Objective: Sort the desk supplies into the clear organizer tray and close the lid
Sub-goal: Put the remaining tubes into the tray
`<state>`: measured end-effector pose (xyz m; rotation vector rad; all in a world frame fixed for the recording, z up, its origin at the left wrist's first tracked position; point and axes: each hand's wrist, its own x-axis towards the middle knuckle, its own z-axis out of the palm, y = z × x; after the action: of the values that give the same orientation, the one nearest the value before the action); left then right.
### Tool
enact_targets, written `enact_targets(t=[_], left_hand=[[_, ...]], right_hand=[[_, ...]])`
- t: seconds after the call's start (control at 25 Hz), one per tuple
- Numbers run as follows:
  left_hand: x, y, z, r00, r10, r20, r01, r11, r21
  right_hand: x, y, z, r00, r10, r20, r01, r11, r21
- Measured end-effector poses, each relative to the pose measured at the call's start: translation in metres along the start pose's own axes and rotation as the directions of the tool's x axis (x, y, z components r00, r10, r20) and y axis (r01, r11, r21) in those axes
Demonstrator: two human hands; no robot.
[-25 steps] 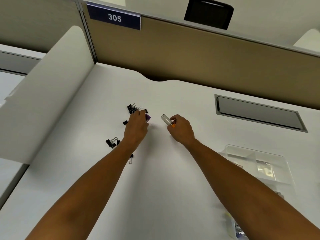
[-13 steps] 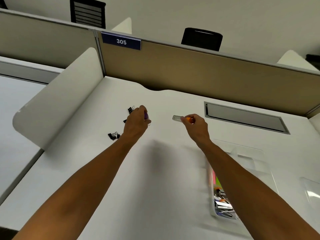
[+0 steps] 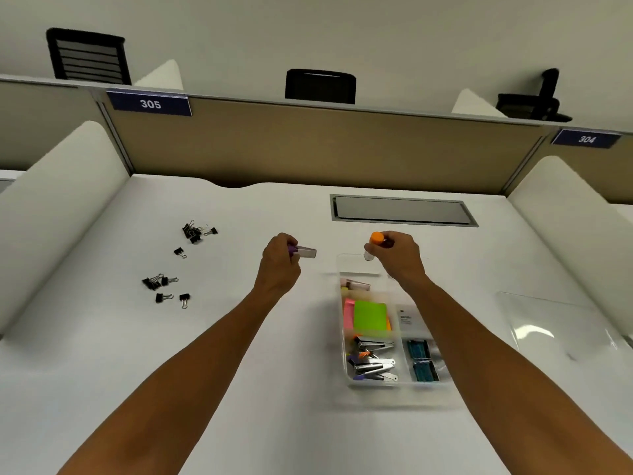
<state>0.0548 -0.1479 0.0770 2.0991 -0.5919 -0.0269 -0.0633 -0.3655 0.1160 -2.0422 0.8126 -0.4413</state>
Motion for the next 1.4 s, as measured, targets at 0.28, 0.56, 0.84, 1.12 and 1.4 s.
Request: enact_targets(t=[0.28, 0.56, 0.84, 1.12, 1.4], left_hand=[[-0.01, 0.034, 0.065, 0.987, 0.023, 0.158, -0.022, 1.0, -0.011], [0.007, 0.043, 0.094, 0.959, -0.089, 0.269, 0.073, 0.995, 0.069], [0.021, 0.043, 0.113, 0.909, 0.079, 0.408, -0.239, 0.903, 0.358], [0.027, 0.03, 0.13, 0.903, 0.188, 0.387, -0.384, 0.758, 0.528], [0.027, 0.018, 0.138, 0.888, 0.166, 0.429, -0.41, 0.707, 0.575]], right_hand=[[-0.002, 0.034, -0.03, 0.999, 0.021, 0.039, -0.019, 0.998, -0.055], [0.005, 0.057, -0.032, 0.983, -0.005, 0.184, 0.019, 0.997, -0.075], [0.018, 0.071, -0.032, 0.962, -0.019, 0.271, 0.042, 0.996, -0.079], [0.022, 0.088, -0.025, 0.947, -0.057, 0.316, 0.082, 0.994, -0.068], [0.027, 0.089, -0.019, 0.932, -0.066, 0.356, 0.11, 0.988, -0.106]])
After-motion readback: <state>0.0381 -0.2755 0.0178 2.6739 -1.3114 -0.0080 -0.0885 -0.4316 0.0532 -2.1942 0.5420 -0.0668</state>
